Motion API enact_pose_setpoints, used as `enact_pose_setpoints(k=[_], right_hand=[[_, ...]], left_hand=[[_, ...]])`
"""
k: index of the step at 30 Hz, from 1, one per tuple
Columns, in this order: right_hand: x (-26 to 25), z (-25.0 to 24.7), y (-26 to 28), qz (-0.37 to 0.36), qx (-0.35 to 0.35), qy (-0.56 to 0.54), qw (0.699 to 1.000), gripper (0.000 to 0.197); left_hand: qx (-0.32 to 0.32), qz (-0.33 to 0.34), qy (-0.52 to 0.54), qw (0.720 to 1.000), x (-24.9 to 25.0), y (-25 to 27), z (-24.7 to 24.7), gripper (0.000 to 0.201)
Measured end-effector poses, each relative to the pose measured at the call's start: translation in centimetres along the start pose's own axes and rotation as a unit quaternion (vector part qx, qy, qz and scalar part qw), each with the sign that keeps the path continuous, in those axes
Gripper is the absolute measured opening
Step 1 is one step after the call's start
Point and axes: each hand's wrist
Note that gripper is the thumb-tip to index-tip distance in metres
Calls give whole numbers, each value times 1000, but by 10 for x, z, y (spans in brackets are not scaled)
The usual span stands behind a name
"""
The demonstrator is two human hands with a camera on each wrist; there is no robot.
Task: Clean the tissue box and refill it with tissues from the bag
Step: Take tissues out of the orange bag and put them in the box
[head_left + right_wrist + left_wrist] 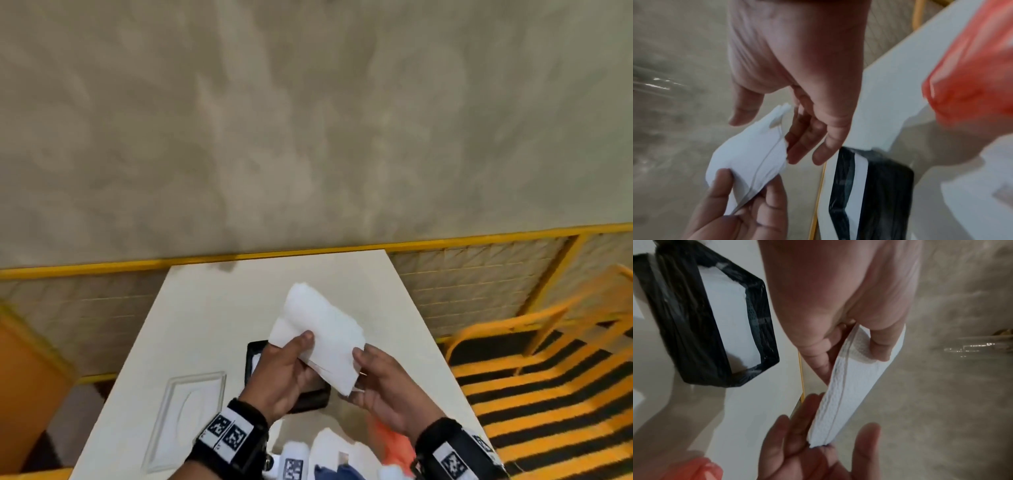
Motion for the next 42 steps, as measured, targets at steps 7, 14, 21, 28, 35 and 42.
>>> enact_pose_setpoints(k=[7, 14, 21, 28, 35, 42], right_hand=[[7, 20, -31, -7, 34, 116, 993, 32], [16, 26, -46, 16, 16, 211, 977, 48], [7, 39, -51, -4, -29, 205, 978, 46], [-16, 84, -36, -203, 19, 202, 958, 14], [-5, 101, -32, -231, 22, 251, 940, 21], [-12, 94, -35, -217, 61, 274, 935, 14]], left_hand=[[25, -10, -47, 999, 16, 7, -58, 38], [30, 4, -184, 982, 17, 3, -88, 35], [30, 38, -150, 988, 30, -1, -87, 41], [96, 22, 193, 976, 34, -11, -71, 78], [145, 52, 326, 933, 31, -7, -42, 91], [136, 108, 174, 969, 34, -8, -58, 76]])
Point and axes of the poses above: each hand's wrist, its own y-axis away from the middle knuckle, its own z-axis out of the palm, x = y × z, and after that the axes turned 6 degrees about z, right-handed
